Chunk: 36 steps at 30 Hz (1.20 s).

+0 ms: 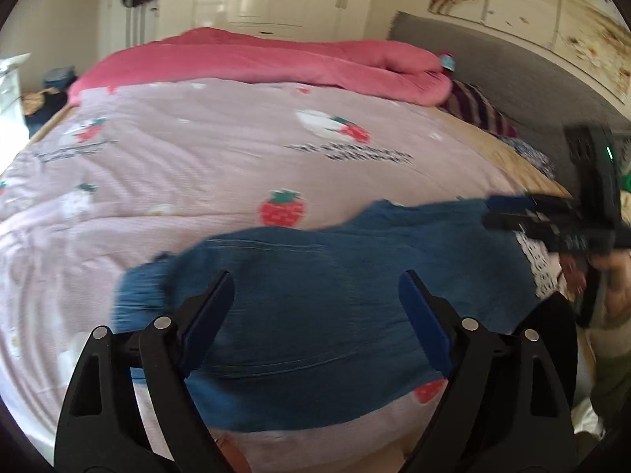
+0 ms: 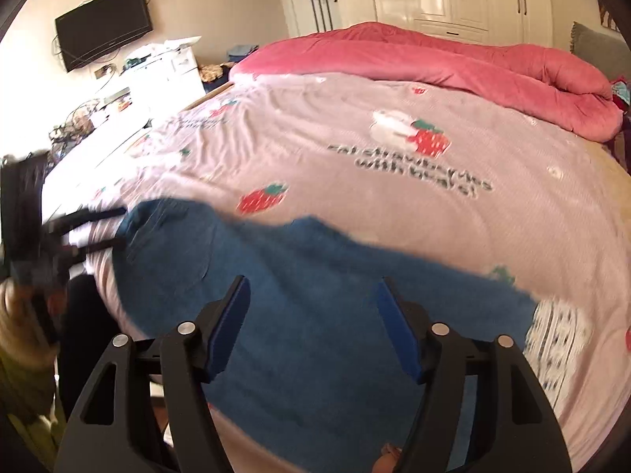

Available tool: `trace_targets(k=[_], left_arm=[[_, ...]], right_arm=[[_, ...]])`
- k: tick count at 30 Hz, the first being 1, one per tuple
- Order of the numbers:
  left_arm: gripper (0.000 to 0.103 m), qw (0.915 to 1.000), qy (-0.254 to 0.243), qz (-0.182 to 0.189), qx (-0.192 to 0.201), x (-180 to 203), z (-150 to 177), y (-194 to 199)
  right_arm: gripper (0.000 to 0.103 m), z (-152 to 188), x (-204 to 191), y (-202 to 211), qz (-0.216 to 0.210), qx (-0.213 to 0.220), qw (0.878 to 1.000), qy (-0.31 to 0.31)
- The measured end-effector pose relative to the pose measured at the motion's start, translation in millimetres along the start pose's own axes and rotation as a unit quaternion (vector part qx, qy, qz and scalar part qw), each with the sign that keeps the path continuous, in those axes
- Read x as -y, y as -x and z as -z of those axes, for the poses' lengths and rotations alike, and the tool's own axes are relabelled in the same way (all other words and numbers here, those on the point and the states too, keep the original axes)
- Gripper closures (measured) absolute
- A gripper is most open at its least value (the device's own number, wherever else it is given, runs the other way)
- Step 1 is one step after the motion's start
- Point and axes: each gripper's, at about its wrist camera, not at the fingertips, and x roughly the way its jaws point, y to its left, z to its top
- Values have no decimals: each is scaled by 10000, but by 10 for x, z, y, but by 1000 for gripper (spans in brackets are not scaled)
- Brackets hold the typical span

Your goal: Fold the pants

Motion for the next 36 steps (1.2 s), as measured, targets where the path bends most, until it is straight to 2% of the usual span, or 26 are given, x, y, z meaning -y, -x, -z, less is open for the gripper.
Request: trace_targets(k=[5, 7, 10, 14, 15, 17, 19, 20, 21, 22, 24, 26, 29, 32, 36], left_arm=[[26, 9977, -385, 417, -365, 353, 210, -340], [41, 9960, -541, 435, -561, 414, 311, -447], [44, 9919, -615, 578, -954, 448, 473, -613], [45, 9916, -625, 581, -968, 432, 523, -663], [45, 9917, -599, 613, -959, 413, 525, -662], [45, 9917, -544, 686, -937, 371, 533, -658], [45, 9918, -492, 739, -918, 347, 537, -658], [45, 9919, -476, 751, -911, 348, 531, -663], [45, 9919, -462, 763, -901, 341, 531, -664], [45, 9920, -449, 772, -891, 336, 531, -665], [45, 9922, -424, 787, -871, 327, 528, -674], [45, 9923, -408, 798, -855, 314, 525, -686], [45, 9925, -384, 816, -831, 301, 520, -689], [45, 9925, -360, 831, -822, 299, 521, -691], [45, 9925, -346, 844, -811, 304, 531, -679]], right_arm=[[37, -241, 108, -332, -108, -303, 9995, -74], [37, -310, 85, -491, -177, -457, 9988, -16], [37, -403, 63, -682, -204, -606, 9979, 44], [41, -492, 13, -1019, -165, -941, 9952, 195], [47, -503, 1, -1081, -156, -1011, 9944, 263], [50, -507, -32, -1206, -195, -1186, 9920, 389], [66, -481, -67, -1294, -302, -1367, 9890, 469], [86, -453, -92, -1346, -372, -1474, 9870, 516], [98, -433, -103, -1376, -383, -1528, 9861, 530], [99, -421, -109, -1386, -357, -1536, 9860, 534], [100, -483, -87, -1334, -141, -1266, 9907, 480], [100, -615, -20, -1290, -103, -1020, 9943, 307], [100, -671, -5, -1425, -37, -1083, 9936, 320], [100, -589, 5, -1647, 34, -1261, 9916, 293], [100, -553, 76, -1694, -79, -1189, 9929, 43]])
